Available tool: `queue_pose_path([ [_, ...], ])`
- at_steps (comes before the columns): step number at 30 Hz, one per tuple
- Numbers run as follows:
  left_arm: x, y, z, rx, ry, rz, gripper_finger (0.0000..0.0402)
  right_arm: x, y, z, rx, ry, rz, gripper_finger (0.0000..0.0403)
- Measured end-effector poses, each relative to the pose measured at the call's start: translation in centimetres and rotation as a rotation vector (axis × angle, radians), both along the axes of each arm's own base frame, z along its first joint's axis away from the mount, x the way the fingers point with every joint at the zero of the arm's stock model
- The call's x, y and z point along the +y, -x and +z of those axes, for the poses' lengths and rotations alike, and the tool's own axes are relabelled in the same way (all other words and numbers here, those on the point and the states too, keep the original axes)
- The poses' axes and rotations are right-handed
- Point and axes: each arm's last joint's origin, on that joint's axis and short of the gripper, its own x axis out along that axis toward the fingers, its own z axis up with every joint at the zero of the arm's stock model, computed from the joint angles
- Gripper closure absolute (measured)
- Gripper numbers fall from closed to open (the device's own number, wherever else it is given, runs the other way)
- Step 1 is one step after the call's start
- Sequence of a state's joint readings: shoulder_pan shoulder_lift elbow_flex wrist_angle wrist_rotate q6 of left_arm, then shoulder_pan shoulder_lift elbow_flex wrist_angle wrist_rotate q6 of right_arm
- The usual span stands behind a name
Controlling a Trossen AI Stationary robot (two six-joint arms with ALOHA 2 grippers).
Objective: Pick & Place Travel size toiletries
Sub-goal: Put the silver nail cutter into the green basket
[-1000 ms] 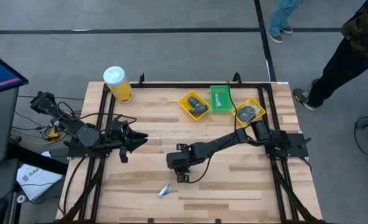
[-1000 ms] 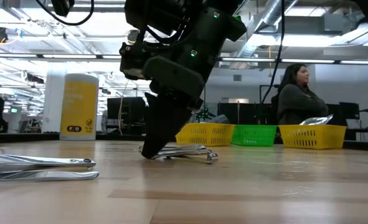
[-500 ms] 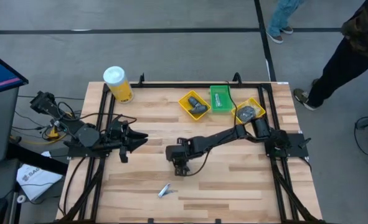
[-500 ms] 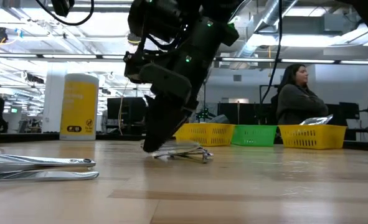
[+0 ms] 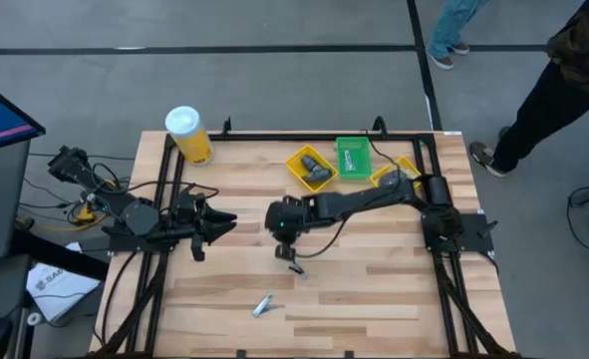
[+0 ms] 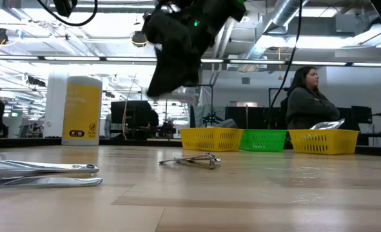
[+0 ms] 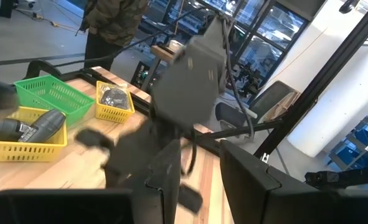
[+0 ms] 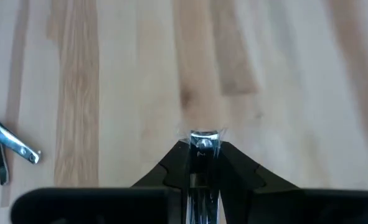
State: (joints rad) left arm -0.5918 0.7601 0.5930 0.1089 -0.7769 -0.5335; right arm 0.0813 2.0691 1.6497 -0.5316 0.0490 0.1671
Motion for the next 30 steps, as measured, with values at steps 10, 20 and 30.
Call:
queue_pose_path([
  [10, 0.0, 0.0, 0.1, -0.010, 0.007, 0.000, 0.0298, -6.5, 3.2, 7.4, -0.121, 0.040, -0.099, 0.0355],
  [20, 0.0, 0.0, 0.2, -0.018, 0.012, 0.000, 0.0298, -14.6, 8.8, 11.9, -0.104, 0.076, -0.300, 0.0355],
  [30, 0.0, 0.0, 0.3, -0.025, 0.016, 0.000, 0.0298, -21.4, 12.7, 8.2, 0.034, 0.044, -0.518, 0.0354],
])
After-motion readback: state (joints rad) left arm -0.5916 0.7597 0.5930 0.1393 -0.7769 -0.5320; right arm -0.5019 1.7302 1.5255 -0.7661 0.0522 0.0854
